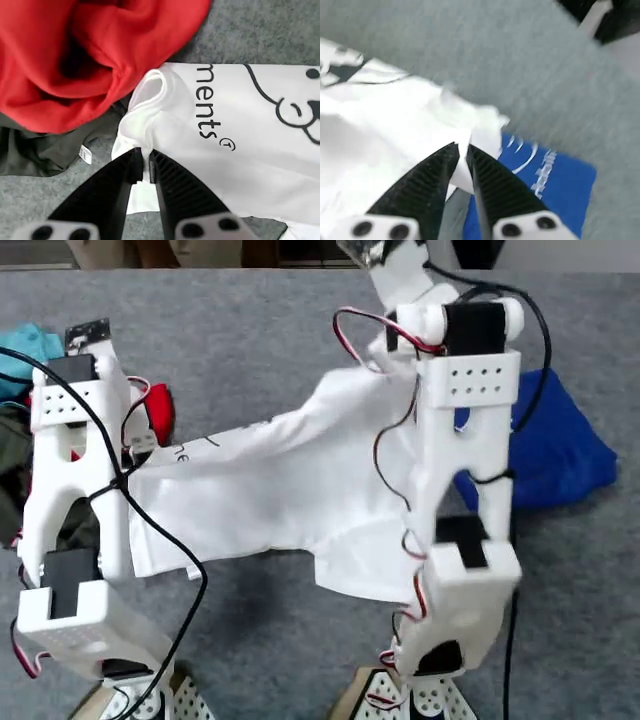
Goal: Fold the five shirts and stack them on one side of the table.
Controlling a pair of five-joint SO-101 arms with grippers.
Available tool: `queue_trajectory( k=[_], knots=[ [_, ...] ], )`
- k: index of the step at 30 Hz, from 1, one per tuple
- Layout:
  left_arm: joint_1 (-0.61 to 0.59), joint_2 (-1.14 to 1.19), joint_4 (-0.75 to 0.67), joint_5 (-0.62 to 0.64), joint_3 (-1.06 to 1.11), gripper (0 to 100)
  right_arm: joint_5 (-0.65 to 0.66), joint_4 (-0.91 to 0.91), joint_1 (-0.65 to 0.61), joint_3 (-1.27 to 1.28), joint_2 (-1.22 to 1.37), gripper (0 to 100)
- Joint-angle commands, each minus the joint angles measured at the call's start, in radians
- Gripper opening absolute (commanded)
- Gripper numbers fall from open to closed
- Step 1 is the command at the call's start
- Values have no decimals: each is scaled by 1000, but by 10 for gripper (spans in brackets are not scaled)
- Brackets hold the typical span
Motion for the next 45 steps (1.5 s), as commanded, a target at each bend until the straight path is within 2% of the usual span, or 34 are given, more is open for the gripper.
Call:
queue_trajectory(
  k=[1, 5, 11, 18, 24, 27, 35, 45],
  knots=[
    [-11, -13, -9, -31, 8, 18, 17, -71, 18, 278, -203, 2],
    [8, -13, -17, -35, 74, 18, 28, -207, 18, 608, -354, 2],
    [15, -13, -133, -37, 267, 18, 28, -443, 19, 1095, -556, 2],
    [14, -13, -199, -37, 385, 18, 20, -594, 28, 1455, -723, 2],
    [-44, -13, -195, -37, 367, 18, 28, -605, 53, 1592, -823, 2],
    [-49, -15, -180, -75, 374, 18, 28, -606, 51, 1633, -857, 2],
    [-44, -15, -91, -100, 373, 18, 32, -605, 81, 1643, -871, 2],
    [-87, -90, -58, -160, 396, 18, 63, -589, 77, 1672, -875, 2]
  ],
)
